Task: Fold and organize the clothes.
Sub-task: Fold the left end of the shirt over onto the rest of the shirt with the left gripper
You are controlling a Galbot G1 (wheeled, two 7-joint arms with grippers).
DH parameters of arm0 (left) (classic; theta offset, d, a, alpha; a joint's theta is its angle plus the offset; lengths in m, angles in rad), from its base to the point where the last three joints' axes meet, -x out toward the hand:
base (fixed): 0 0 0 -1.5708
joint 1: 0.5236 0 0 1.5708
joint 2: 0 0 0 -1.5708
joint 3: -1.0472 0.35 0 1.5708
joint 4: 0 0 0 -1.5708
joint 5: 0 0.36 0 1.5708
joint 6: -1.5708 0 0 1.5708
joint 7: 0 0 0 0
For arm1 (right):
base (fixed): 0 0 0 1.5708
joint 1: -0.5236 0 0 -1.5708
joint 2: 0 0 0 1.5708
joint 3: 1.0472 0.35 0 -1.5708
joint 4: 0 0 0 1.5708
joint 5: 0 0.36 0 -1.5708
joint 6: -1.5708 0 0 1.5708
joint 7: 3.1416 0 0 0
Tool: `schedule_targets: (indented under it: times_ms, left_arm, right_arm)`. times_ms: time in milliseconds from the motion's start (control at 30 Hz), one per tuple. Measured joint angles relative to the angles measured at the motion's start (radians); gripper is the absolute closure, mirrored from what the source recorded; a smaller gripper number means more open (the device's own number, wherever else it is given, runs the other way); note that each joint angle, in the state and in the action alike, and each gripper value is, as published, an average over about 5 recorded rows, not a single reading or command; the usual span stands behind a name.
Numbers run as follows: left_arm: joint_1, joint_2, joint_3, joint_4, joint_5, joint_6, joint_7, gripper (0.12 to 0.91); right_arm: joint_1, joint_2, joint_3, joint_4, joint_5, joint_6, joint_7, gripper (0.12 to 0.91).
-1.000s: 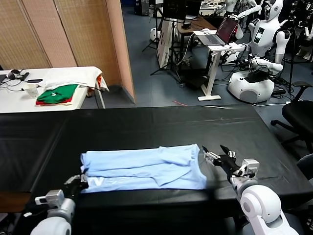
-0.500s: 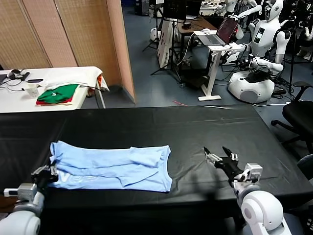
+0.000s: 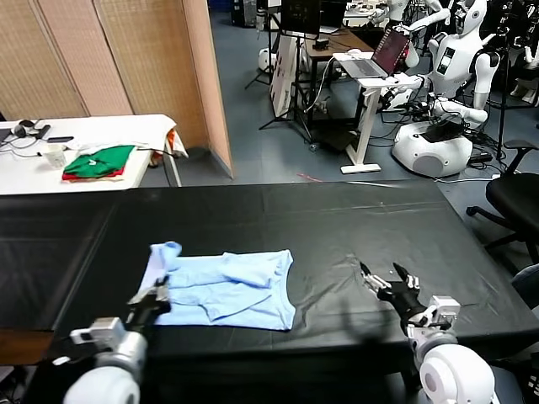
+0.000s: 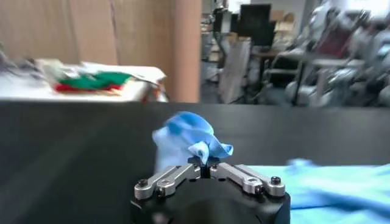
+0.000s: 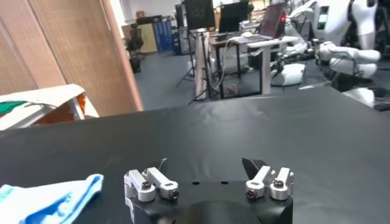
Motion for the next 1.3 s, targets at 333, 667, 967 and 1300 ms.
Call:
schedule_targets:
  times_ms: [333,667,967,1300]
  left_arm:
    - [-0.080,-0.101,0.208,0.029,-0.023,0.009,-0.006,0.849]
    - [-0.114,-0.150,0.323,0.041,-0.016,0.013,-0.006,0.849]
    - [-0.113,-0.188,0.369,0.061,-0.001,0.014,-0.004,0.849]
    - [-0.117,-0.231,0.391,0.119,0.053,-0.016,0.008,0.629]
  right_arm:
    - [-0.036,0.014,0.033,0.008,-0.005,0.002,-0.002,0.118]
    - [-0.029,0.015,0.024,0.006,-0.008,0.001,-0.002,0.118]
    - [-0.029,0.006,0.004,0.001,-0.020,0.002,-0.006,0.118]
    - [0.004,-0.037,-0.043,-0.016,-0.037,0.005,-0.026,0.118]
